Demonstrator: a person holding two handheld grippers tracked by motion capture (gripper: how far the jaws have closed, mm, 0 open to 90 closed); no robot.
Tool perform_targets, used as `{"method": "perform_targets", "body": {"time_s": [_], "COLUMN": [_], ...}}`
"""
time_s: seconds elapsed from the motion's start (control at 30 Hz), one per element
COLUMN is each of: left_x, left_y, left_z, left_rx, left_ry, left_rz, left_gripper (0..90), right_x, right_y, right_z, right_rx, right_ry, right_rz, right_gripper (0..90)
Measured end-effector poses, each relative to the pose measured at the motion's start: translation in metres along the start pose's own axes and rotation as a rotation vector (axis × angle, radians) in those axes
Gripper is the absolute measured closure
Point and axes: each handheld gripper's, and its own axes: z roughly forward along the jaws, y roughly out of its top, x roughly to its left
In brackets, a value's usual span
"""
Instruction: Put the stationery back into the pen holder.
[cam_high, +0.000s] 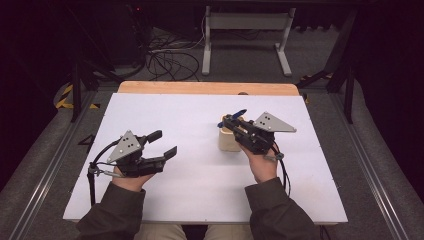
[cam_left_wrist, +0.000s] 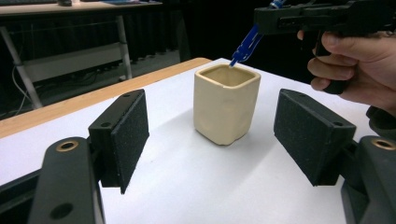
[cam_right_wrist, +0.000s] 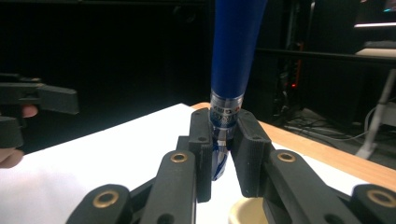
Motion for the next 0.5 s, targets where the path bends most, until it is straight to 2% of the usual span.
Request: {"method": "perform_targets", "body": {"time_s": [0.27, 0.33, 0.5], "left_x": [-0.0003, -0.0002, 0.0], "left_y": [-0.0009, -0.001, -0.001], "left_z": [0.0006, 0.0009, 0.001], "left_rx": [0.007, 0.007, 0.01], "left_ry": [0.0, 0.001, 0.003], "left_rz": [-0.007, -0.004, 0.0], "left_gripper": [26.0, 25.7, 25.5], "right_x": [-0.0076, -0.0085, -0.0095], "right_y": [-0.0018, -0.0023, -0.0042], "right_z": [-0.005, -0.0055, -0.0049], "right_rx": [-0.002, 0.004, 0.004], "right_ry": [-0.102, -0.121, -0.158], "right_rz": [-0.042, -0.063, -0.074], "right_gripper": [79.2, 79.2, 79.2]}}
